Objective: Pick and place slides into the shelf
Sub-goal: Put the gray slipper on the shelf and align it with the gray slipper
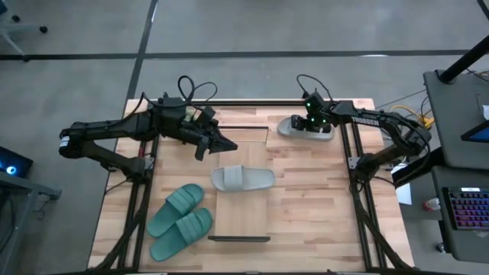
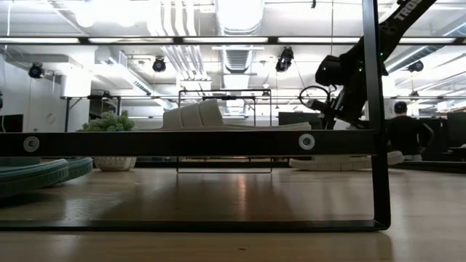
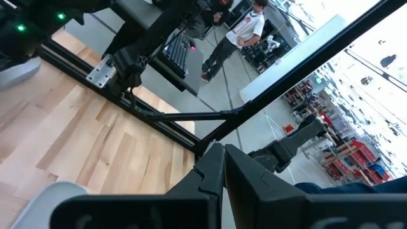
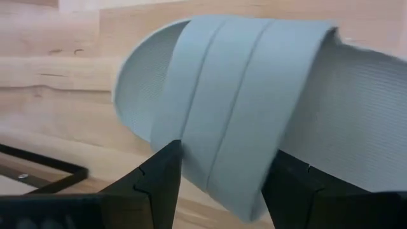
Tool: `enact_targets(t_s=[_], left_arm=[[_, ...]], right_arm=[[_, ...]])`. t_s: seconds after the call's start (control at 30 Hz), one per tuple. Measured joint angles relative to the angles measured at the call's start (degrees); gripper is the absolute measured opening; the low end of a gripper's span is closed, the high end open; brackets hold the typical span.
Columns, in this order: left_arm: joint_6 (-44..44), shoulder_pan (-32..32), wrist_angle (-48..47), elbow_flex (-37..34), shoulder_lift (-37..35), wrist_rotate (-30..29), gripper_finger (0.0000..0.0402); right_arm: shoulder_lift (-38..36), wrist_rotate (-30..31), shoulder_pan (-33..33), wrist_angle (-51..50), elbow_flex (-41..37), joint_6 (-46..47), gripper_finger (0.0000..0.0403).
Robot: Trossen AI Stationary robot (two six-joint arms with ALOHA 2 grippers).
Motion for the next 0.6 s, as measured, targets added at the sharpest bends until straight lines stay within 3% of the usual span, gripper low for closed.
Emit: enact_targets(t_s=[0.3, 0.6], left_arm=[[-1.26, 0.0, 0.22, 0.0, 0.0, 0.02, 0.0], [-0.85, 0.0, 0.11, 0.0, 0.0, 0.02, 0.0]], right_arm=[[1.72, -0.99, 0.01, 1.17, 0.02, 0.43, 0.0171], [0.17, -0.47, -0.03, 1.13, 0.02, 0.67, 0.006]])
